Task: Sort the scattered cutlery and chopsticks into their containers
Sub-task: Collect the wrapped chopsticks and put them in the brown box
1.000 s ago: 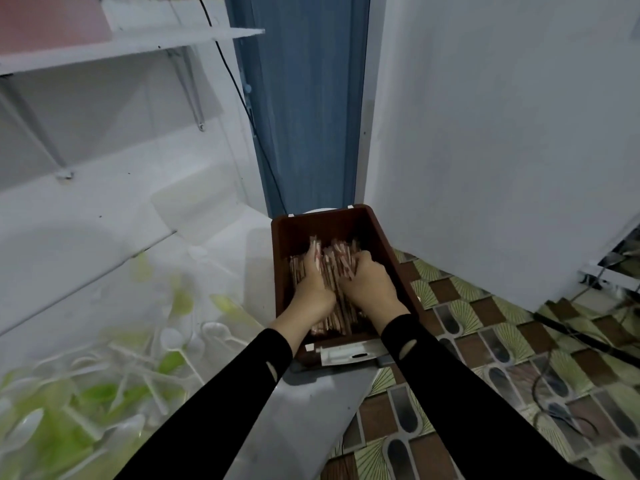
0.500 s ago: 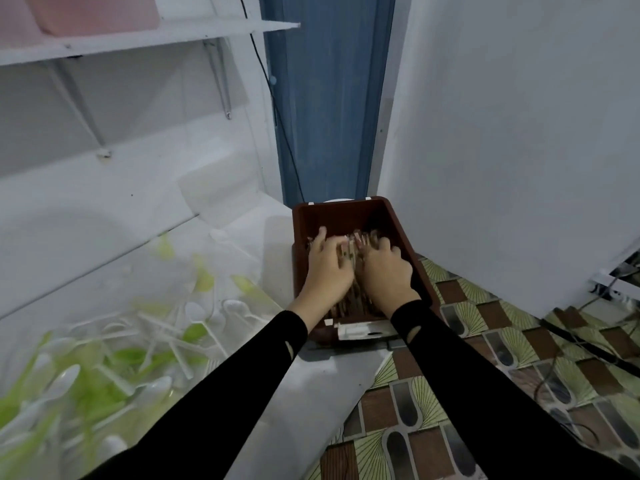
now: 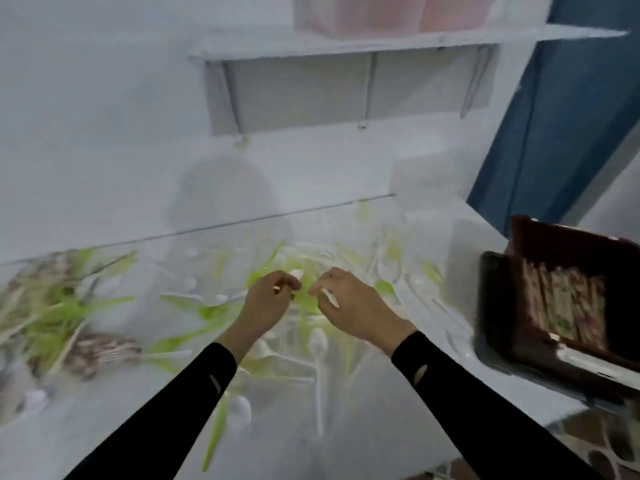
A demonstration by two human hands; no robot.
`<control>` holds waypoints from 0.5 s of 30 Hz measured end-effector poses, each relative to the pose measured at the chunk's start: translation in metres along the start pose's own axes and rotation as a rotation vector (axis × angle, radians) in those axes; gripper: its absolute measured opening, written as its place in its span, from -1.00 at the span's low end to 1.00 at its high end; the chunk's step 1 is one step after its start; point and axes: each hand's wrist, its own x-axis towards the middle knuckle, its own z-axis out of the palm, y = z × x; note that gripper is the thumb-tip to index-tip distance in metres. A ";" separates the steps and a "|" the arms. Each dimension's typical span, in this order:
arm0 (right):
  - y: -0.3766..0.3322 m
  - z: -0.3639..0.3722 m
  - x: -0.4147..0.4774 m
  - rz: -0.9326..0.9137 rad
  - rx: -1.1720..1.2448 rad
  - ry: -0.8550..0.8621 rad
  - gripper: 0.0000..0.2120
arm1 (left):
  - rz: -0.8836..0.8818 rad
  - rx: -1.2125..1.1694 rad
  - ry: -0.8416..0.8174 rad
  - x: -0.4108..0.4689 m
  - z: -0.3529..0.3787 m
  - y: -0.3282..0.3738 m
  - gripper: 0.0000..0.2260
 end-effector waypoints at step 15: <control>-0.213 0.204 0.091 -0.272 0.010 -0.398 -0.77 | -0.257 0.278 0.328 -0.132 -0.271 -0.197 -0.76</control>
